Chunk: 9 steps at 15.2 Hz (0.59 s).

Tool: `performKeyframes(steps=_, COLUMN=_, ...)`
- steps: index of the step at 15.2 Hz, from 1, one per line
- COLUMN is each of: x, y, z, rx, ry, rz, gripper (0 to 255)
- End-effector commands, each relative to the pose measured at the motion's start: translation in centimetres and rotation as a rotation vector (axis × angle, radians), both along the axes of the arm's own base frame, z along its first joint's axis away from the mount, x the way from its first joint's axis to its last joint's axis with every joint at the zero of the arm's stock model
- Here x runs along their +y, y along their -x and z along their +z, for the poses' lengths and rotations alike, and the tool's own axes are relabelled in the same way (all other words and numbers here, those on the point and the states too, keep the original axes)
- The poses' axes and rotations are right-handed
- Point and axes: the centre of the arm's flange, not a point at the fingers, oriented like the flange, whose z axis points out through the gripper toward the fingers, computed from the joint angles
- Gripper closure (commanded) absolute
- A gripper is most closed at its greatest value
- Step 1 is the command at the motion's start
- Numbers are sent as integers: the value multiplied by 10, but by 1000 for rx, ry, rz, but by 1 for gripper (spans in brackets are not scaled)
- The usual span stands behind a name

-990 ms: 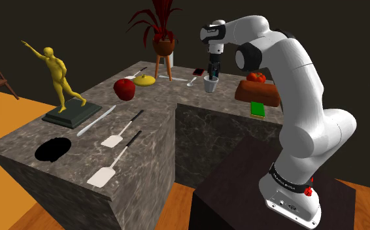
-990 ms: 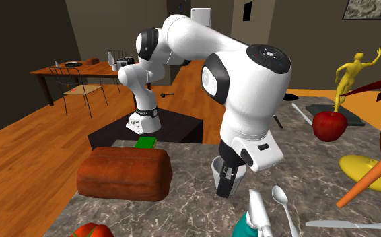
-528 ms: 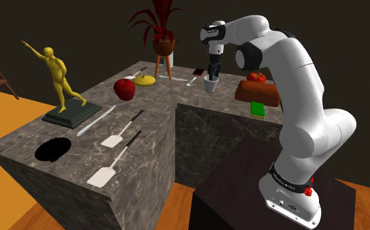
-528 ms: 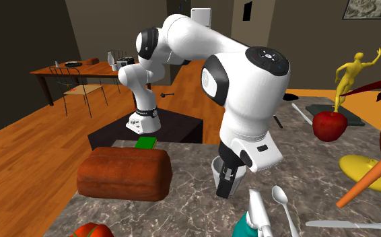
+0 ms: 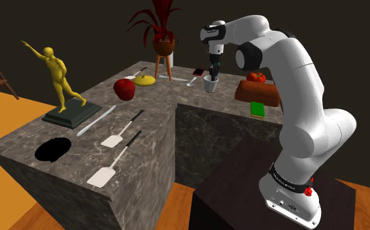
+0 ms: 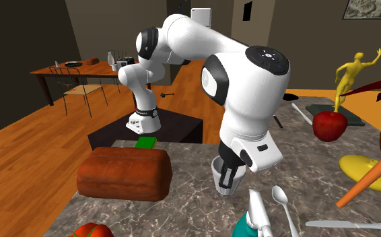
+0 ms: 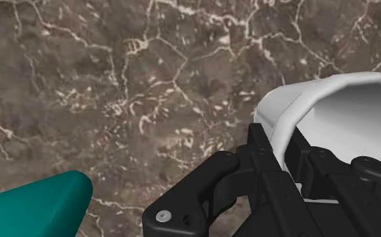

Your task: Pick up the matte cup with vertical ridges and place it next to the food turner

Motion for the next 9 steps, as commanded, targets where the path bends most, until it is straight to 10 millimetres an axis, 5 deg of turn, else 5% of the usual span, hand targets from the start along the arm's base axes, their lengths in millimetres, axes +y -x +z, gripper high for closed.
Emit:
performKeyframes(steps=1, x=0, y=0, z=-1, rx=1, ry=-1, rz=0, gripper=255)
performKeyframes(steps=9, x=0, y=0, z=36, rx=1, ry=-1, rz=0, gripper=255)
